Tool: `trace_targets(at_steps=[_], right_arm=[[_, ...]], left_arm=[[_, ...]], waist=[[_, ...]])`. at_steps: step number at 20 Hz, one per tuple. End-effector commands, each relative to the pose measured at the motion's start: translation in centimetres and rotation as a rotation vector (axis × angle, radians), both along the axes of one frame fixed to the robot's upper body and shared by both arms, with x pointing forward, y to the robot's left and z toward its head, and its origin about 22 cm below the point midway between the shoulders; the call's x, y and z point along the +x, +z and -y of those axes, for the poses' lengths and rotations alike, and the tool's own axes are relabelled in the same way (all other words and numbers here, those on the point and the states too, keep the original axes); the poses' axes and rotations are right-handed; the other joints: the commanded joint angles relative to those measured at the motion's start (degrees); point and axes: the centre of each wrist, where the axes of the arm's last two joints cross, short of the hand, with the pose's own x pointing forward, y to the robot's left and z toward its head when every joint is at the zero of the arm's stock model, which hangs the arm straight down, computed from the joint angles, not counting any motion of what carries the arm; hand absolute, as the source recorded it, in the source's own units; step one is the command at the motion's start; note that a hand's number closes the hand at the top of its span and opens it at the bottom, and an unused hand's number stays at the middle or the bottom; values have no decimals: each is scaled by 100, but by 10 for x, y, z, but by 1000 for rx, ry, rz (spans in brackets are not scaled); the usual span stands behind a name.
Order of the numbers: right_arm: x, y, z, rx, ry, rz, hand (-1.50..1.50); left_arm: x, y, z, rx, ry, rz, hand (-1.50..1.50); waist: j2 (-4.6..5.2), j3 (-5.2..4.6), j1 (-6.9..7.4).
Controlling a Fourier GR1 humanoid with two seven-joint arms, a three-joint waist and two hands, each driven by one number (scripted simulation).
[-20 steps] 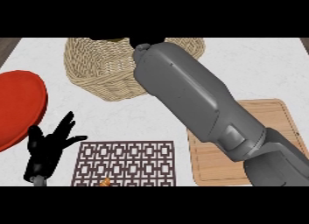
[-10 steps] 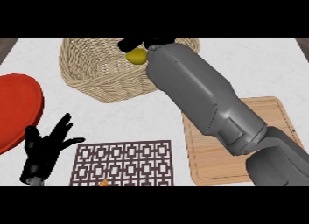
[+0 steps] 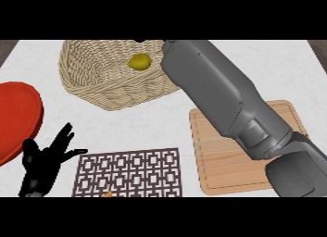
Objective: Pick the lemon from the cutting board and place it in the basket
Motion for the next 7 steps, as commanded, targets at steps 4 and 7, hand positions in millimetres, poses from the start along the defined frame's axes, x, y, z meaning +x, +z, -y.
trace_targets(at_steps=[4,7], right_arm=[[8,10,44,116,-92,14,-150],[9,-5,76,110,-116,-15,-150]], left_arm=[[-32,-35,11,-6,39,-133,0],[-38,-36,-23,-11,64,-146,0]], waist=[[-30,-64,-158],[-49,-65,-259]])
